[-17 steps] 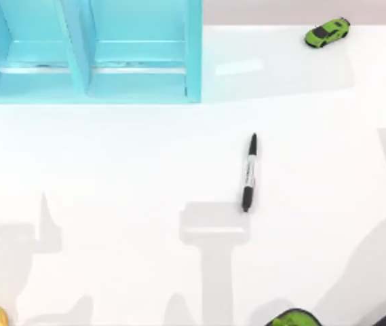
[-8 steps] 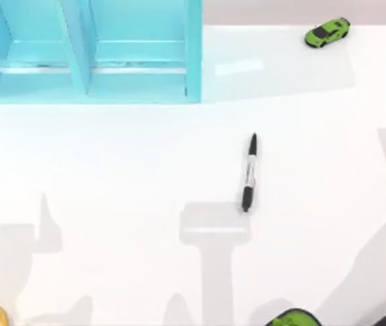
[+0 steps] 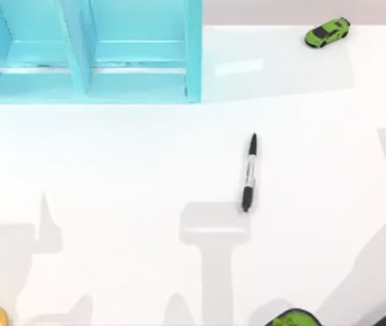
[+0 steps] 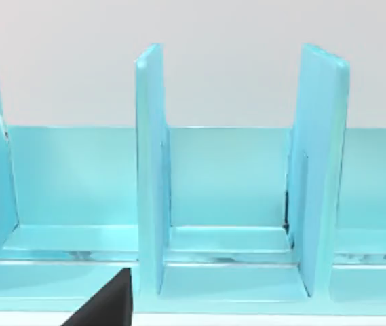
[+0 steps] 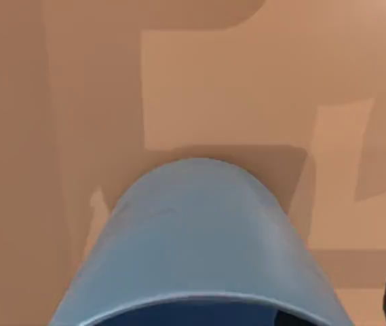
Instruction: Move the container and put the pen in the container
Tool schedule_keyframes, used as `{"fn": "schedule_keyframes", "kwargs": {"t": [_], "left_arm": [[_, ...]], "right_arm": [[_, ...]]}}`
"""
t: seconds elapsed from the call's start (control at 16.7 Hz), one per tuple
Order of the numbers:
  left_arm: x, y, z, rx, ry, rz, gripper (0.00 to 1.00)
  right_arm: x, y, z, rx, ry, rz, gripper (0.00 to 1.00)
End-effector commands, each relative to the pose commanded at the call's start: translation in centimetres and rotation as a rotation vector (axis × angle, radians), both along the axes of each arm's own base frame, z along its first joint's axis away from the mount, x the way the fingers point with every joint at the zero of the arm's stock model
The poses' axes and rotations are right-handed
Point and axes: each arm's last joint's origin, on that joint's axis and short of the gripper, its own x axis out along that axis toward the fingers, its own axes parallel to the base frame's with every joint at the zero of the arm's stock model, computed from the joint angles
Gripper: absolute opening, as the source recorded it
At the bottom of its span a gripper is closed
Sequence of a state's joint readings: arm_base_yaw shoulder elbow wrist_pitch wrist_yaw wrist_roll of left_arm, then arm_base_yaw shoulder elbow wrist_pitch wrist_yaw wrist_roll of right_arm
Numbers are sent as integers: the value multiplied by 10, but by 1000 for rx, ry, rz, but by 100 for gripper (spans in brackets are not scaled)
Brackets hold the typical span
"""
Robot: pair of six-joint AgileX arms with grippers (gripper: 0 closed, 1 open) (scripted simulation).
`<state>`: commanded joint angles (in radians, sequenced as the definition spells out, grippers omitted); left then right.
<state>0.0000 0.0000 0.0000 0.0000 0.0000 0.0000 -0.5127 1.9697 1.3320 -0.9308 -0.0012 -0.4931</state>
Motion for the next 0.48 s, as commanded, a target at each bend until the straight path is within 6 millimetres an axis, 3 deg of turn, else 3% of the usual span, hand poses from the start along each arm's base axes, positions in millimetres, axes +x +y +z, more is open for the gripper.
{"fn": "schedule_keyframes", "kwargs": {"t": [0.12,0.48], "left_arm": [[0,0,0,0,0,0,100],[0,0,0,0,0,0,100]], "right_arm": [[0,0,0,0,0,0,0],[0,0,0,0,0,0,0]]}}
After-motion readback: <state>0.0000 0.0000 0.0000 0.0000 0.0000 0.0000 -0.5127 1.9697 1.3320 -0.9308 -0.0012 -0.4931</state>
